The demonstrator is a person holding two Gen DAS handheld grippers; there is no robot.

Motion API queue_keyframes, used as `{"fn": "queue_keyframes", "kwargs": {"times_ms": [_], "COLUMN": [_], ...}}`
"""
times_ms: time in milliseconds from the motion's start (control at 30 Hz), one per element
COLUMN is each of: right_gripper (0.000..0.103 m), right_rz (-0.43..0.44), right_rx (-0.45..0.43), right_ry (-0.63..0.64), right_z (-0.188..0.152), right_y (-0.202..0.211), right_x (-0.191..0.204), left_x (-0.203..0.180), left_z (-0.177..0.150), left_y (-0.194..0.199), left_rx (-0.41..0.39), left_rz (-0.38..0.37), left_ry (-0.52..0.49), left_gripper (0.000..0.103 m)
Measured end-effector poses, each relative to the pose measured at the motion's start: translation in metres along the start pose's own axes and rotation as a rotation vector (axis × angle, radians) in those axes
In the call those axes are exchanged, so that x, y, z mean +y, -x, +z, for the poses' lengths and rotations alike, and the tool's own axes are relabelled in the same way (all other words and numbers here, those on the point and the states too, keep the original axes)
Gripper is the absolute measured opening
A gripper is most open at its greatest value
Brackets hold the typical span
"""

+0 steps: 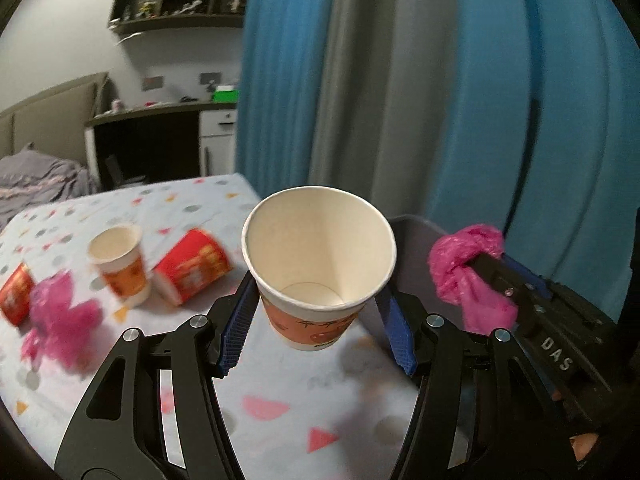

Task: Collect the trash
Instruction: 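Carry the pink bag and paper cup over the grey bin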

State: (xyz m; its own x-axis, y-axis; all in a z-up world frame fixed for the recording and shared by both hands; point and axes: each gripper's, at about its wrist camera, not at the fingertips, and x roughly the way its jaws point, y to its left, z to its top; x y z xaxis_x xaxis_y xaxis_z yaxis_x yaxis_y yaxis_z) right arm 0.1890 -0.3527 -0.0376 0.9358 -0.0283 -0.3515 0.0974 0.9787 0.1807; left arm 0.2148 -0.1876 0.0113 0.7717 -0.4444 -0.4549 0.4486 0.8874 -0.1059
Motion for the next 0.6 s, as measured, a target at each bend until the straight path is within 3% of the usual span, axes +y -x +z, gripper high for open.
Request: {"fn": "queue_keyframes", "kwargs": {"times_ms": [267,600], "right_gripper": [0.021,0.022], "right_rz": [-0.067,-0.088], "right_rx": [-0.015,-0.01], "right_ry": [-0.036,-0.056], "right_z": [0.007,0.008], "right_y": [-0.01,-0.023], "right_x": [-0.038,-0.06], "left_x": [-0.035,-0.049], "left_z": [0.005,0.001], "left_y": [-0.041,-0.076], "left_rx": [0.01,0.045], "left_rz": [-0.095,-0.131], "left_ry": [-0.053,-0.07], "left_gripper": [0.058,0.058]}}
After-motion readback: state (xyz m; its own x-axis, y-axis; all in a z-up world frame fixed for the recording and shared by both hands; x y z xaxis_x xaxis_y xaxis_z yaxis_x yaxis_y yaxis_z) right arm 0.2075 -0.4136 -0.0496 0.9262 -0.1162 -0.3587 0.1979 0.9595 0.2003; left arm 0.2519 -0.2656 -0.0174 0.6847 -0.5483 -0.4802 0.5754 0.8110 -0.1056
